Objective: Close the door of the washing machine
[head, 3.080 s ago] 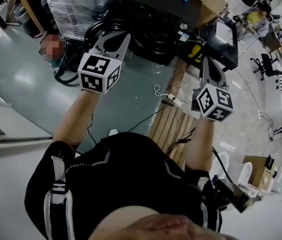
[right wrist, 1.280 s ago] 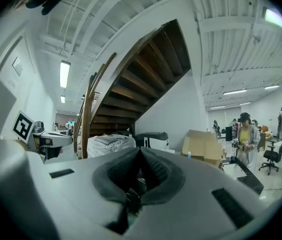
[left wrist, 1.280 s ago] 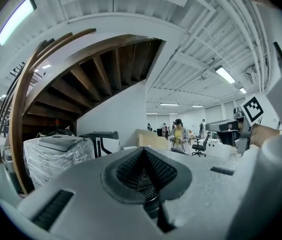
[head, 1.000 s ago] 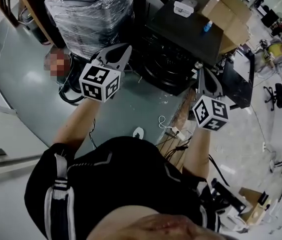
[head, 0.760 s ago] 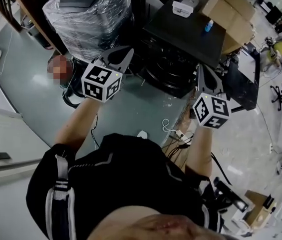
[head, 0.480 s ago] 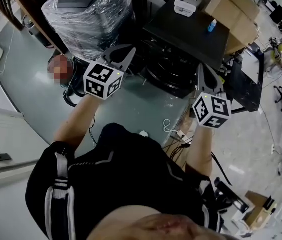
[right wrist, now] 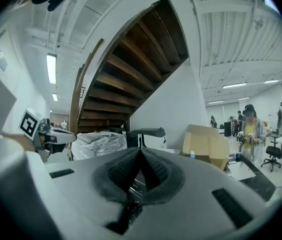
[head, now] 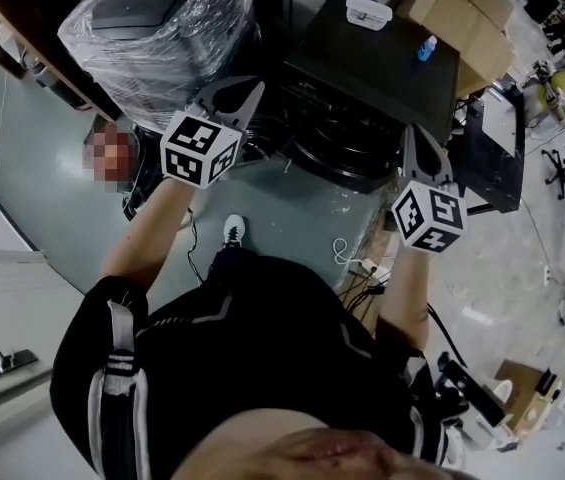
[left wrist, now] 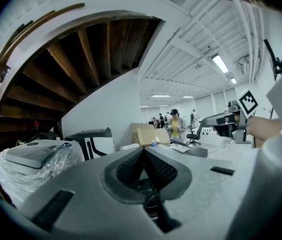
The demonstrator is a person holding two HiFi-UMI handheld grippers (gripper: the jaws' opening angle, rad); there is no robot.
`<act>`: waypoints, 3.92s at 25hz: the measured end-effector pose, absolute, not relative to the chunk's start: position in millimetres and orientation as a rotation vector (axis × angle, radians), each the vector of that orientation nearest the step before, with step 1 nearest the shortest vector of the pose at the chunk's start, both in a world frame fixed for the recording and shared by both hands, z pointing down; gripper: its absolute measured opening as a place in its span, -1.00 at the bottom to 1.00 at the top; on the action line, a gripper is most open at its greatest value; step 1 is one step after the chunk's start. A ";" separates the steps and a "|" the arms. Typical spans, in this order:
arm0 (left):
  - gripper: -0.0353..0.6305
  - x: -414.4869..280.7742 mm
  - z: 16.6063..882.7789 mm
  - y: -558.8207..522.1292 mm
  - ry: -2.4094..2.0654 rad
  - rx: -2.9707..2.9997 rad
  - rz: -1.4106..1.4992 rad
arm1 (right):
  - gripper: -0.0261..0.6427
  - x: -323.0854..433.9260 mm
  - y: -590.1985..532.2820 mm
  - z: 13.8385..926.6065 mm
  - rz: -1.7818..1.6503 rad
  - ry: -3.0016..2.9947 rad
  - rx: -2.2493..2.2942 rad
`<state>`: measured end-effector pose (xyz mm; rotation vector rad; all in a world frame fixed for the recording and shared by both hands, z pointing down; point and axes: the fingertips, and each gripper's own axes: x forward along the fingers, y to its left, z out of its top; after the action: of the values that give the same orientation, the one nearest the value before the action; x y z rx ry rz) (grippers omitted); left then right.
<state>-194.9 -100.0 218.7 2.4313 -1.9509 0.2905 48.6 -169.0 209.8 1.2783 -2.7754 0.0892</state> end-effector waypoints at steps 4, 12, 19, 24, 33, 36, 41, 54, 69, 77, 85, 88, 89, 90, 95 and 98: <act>-0.88 -236.4 232.6 -120.1 -1.881 2.459 0.337 | -0.91 11.3 -182.5 205.7 0.072 -2.755 1.298; -0.88 -303.4 272.3 -151.8 -1.771 2.464 0.383 | -0.91 -51.8 -202.6 225.6 0.094 -2.684 1.319; -0.88 -348.6 322.0 -179.1 -1.685 2.410 0.453 | -0.91 -95.1 -221.2 244.7 0.147 -2.678 1.327; -0.88 -383.4 372.3 -187.8 -1.606 2.358 0.540 | -0.91 -123.0 -223.9 271.0 0.202 -2.628 1.306; -0.88 -416.3 455.2 -202.3 -1.437 2.379 0.643 | -0.91 -156.4 -223.3 315.5 0.250 -2.523 1.293; -0.88 -424.7 484.5 -204.0 -1.402 2.376 0.720 | -0.91 -162.3 -219.9 333.0 0.271 -2.487 1.281; -0.88 -431.9 510.5 -204.9 -1.368 2.367 0.733 | -0.91 -169.6 -214.2 358.4 0.326 -2.446 1.270; -0.88 -440.3 632.1 -183.6 -1.118 2.240 0.994 | -0.91 -179.1 -210.4 409.8 0.417 -2.374 1.206; -0.60 -421.4 688.6 -161.6 -0.797 2.259 1.172 | -0.91 -196.7 -191.9 509.9 0.614 -2.271 1.057; -0.56 -416.3 702.3 -158.1 -0.756 2.239 1.313 | -0.91 -191.7 -185.0 524.9 0.641 -2.254 1.040; -0.56 -409.4 704.7 -151.5 -0.824 2.177 1.356 | -0.91 -169.8 -178.7 537.1 0.651 -2.222 1.063; -0.56 -400.9 704.9 -144.2 -0.818 2.162 1.353 | -0.91 -157.8 -173.2 540.7 0.659 -2.207 1.072; -0.56 -398.3 704.6 -141.5 -0.823 2.159 1.350 | -0.91 -154.5 -171.4 541.2 0.661 -2.204 1.074; -0.56 -395.8 704.0 -138.9 -0.835 2.155 1.344 | -0.91 -151.4 -169.7 541.6 0.664 -2.202 1.076; -0.55 -379.1 703.8 -127.8 -0.888 2.120 1.349 | -0.91 -131.9 -160.7 544.9 0.677 -2.193 1.084; -0.54 -368.3 705.0 -121.4 -0.936 2.082 1.343 | -0.91 -118.4 -154.7 547.4 0.683 -2.186 1.082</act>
<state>-368.3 -121.4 705.0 2.0819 -0.9364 1.3426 -118.4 -154.7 547.4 1.0818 -2.1857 0.6831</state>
